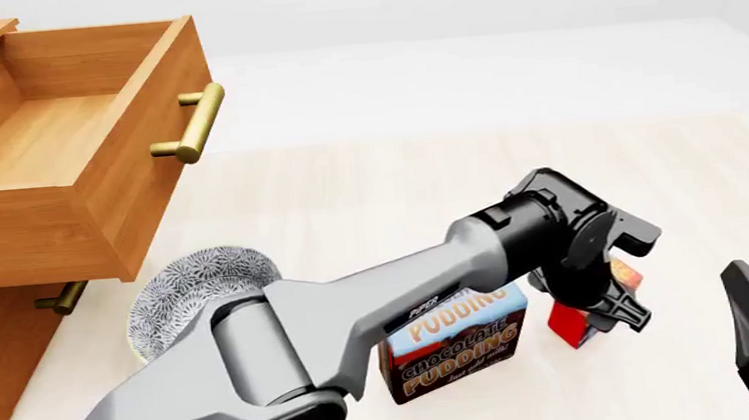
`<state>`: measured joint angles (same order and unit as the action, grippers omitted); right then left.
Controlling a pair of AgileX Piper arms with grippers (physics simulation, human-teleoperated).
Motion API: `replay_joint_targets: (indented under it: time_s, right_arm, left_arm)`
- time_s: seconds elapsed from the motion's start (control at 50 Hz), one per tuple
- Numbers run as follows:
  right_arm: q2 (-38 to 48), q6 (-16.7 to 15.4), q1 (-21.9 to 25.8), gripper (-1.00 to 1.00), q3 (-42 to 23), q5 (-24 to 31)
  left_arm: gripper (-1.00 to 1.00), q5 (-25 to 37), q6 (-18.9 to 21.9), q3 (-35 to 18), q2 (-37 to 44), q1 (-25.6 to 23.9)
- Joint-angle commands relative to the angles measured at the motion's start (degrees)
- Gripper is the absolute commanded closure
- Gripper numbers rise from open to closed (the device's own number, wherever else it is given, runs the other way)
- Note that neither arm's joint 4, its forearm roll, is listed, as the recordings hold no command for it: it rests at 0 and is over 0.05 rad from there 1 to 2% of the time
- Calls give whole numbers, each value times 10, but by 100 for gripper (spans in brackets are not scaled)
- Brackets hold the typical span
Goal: Put the butter at the back in the top drawer of the cabinet and close it.
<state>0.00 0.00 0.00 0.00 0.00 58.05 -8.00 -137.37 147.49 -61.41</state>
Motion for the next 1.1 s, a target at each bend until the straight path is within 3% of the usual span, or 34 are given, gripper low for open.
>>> replay_joint_targets:
  time_s: [0.02,0.36,0.76,1.1]
  right_arm:
    - [0,0,0,-100,0,0]
    - [0,0,0,-100,0,0]
    - [0,0,0,-100,0,0]
    - [0,0,0,-100,0,0]
  left_arm:
    - [100,-2,10,-5,-17,-3]
    - [100,-21,9,18,-78,-12]
    - [100,-11,40,32,-144,6]
    - [100,-33,73,115,-235,33]
